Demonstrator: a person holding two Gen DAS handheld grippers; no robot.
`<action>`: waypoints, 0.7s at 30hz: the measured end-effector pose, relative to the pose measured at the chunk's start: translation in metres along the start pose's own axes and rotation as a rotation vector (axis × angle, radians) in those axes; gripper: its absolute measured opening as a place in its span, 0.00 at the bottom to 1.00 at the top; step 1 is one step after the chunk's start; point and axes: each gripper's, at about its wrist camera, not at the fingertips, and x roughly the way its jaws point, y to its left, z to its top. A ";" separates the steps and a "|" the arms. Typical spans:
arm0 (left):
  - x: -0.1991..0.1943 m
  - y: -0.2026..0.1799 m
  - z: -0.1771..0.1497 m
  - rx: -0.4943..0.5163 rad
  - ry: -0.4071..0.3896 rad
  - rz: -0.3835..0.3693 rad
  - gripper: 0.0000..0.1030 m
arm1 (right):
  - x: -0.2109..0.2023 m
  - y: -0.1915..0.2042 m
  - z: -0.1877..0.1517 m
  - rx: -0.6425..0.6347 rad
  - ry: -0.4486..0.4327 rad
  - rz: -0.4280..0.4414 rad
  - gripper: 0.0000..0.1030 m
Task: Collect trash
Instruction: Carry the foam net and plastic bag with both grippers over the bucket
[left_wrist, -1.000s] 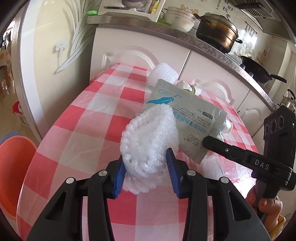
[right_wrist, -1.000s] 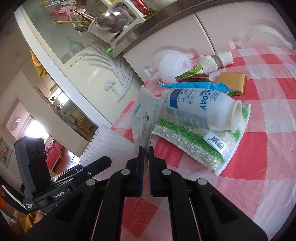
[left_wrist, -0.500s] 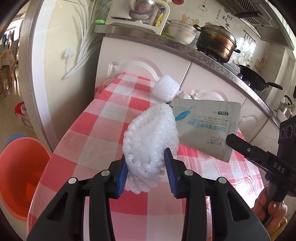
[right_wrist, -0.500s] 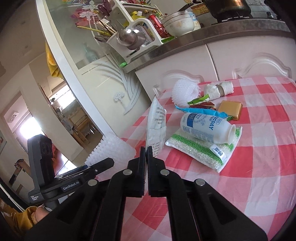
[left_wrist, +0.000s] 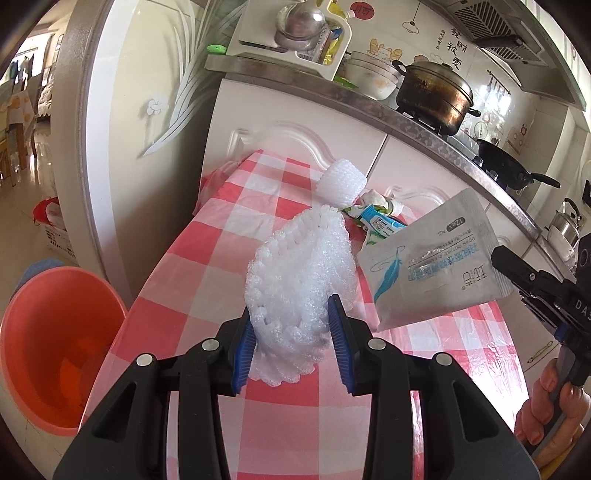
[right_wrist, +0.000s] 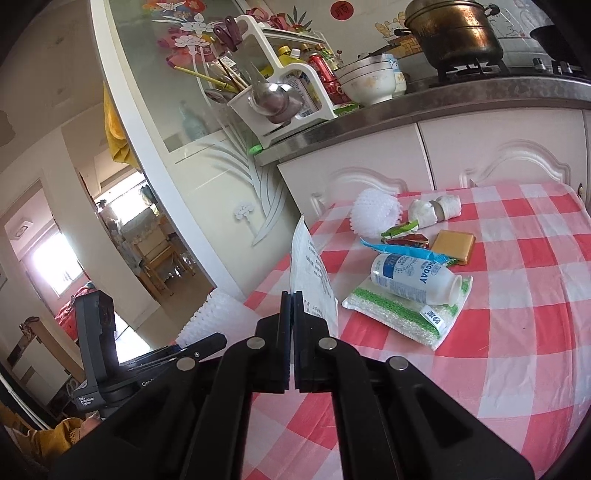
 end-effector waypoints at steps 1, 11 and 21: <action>0.000 0.001 -0.001 -0.001 0.001 -0.001 0.38 | -0.001 -0.002 0.000 0.008 0.002 -0.004 0.02; 0.000 0.012 -0.011 -0.018 0.025 -0.014 0.38 | 0.019 -0.014 -0.010 0.041 0.090 -0.054 0.20; 0.001 0.020 -0.013 -0.033 0.030 -0.015 0.38 | 0.059 -0.019 -0.021 0.052 0.099 -0.123 0.24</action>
